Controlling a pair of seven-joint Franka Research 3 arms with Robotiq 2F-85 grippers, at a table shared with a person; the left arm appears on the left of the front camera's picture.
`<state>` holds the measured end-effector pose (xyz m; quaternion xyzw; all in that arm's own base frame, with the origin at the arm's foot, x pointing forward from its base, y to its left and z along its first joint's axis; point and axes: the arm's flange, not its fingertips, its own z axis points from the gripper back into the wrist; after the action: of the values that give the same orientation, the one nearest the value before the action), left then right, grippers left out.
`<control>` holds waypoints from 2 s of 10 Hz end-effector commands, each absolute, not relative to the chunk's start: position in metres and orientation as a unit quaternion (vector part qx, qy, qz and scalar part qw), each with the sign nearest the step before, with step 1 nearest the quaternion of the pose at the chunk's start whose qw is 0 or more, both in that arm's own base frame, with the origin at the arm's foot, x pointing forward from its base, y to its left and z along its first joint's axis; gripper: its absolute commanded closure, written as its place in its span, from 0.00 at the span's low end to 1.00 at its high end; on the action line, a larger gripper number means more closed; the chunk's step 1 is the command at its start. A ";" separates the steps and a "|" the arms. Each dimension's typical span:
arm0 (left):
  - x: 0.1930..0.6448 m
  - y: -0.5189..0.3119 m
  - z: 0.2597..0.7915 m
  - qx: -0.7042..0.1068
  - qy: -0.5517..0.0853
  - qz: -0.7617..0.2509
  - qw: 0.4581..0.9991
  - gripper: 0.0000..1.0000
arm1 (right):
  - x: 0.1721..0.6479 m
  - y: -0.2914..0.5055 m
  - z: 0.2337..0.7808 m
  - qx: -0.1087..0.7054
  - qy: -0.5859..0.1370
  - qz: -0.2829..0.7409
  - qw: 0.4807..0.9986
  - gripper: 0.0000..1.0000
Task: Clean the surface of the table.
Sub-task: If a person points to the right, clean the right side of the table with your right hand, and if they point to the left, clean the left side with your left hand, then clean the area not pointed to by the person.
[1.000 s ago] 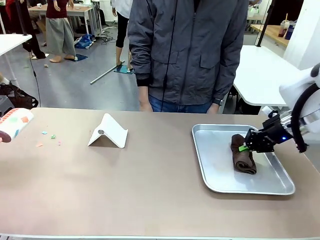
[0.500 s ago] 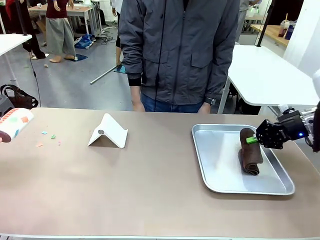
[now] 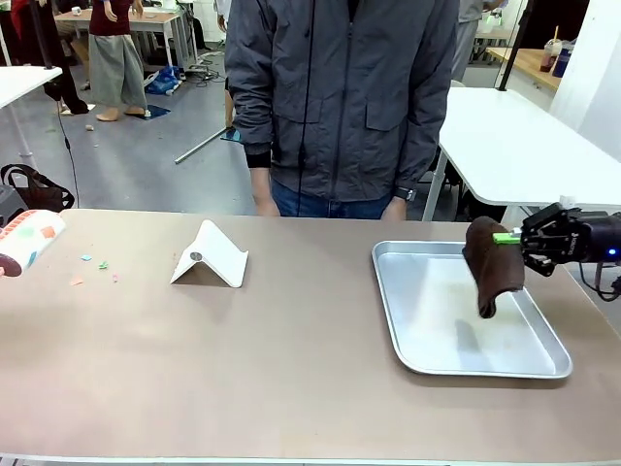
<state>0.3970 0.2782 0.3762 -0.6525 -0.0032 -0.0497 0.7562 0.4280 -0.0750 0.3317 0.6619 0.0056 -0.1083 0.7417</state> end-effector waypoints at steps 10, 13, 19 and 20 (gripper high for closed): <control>0.394 0.275 0.381 -0.654 -0.006 -0.057 0.754 1.00 | 0.430 -0.088 0.325 0.704 0.023 -0.114 0.700 1.00; 0.394 0.275 0.381 -0.654 -0.006 -0.057 0.754 1.00 | 0.430 -0.088 0.325 0.704 0.023 -0.114 0.700 1.00; 0.394 0.275 0.381 -0.654 -0.006 -0.057 0.754 1.00 | 0.430 -0.088 0.325 0.704 0.023 -0.114 0.700 1.00; 0.394 0.275 0.381 -0.654 -0.006 -0.057 0.754 1.00 | 0.430 -0.088 0.325 0.704 0.023 -0.114 0.700 1.00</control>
<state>0.3970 0.2782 0.3762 -0.6525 -0.0032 -0.0497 0.7562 0.4310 -0.0894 0.3232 0.7030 0.0235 -0.1167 0.7011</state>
